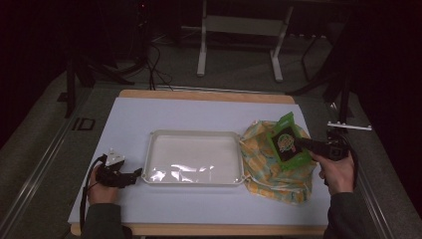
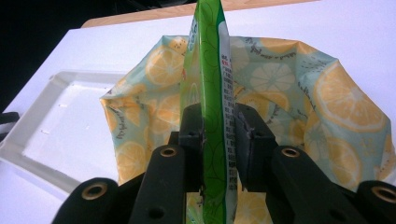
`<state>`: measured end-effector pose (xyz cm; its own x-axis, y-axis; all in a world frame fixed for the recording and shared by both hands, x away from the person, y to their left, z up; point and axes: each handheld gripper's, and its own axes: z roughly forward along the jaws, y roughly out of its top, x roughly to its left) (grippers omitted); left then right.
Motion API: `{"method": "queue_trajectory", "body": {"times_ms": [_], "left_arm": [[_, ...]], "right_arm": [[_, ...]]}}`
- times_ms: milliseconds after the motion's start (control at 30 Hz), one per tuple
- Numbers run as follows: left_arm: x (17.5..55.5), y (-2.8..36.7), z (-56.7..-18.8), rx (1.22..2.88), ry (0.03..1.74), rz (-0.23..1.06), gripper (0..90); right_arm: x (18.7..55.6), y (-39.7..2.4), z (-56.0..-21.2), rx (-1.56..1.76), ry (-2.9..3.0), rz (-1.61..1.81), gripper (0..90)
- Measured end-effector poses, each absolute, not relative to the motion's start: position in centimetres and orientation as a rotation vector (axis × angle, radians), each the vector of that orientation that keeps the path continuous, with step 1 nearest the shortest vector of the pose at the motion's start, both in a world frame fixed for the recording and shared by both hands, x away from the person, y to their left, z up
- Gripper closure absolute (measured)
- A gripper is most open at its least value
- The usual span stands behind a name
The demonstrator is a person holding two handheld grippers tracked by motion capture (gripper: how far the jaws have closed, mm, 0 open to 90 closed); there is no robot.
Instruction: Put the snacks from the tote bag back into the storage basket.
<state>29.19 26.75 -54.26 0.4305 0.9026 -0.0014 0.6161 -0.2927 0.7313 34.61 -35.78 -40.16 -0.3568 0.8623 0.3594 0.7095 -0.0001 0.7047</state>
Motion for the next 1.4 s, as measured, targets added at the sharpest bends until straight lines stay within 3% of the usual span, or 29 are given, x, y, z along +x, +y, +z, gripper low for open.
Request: {"method": "queue_trajectory", "body": {"times_ms": [1400], "left_arm": [[29.2,26.8,-54.2,2.016,1.276,0.555,21.4]], "right_arm": [[35.4,-34.1,-36.7,1.578,2.071,1.354,74.1]]}}
